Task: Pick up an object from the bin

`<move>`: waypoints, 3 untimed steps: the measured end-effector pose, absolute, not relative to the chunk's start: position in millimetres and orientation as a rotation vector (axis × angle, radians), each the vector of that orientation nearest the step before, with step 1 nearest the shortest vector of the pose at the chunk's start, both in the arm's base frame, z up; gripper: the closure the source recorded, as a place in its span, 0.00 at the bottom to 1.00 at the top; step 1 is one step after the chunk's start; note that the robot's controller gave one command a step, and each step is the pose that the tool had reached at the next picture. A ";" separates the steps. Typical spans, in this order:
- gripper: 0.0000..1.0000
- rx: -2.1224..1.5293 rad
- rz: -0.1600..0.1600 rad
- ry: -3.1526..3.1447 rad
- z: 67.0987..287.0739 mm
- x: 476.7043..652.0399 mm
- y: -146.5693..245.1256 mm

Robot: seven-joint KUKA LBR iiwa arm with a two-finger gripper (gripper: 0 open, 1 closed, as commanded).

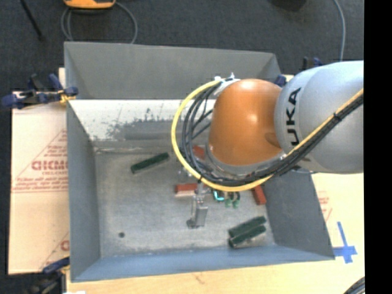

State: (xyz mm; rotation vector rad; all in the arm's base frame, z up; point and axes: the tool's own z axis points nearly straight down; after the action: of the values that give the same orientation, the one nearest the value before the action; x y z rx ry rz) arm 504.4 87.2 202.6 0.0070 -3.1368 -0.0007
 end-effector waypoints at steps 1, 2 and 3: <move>0.00 0.002 -0.002 -3.144 206.4 506.1 86.8; 0.00 0.086 0.000 -3.150 135.3 544.1 39.0; 0.00 0.177 0.001 -3.134 124.8 561.0 17.2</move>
Offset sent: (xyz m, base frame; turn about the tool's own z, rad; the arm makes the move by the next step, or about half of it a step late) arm 0.0672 -0.0882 -0.1326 -0.0910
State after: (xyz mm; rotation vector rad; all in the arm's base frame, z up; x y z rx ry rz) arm 561.0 17.2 124.8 0.1768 -3.1344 0.0014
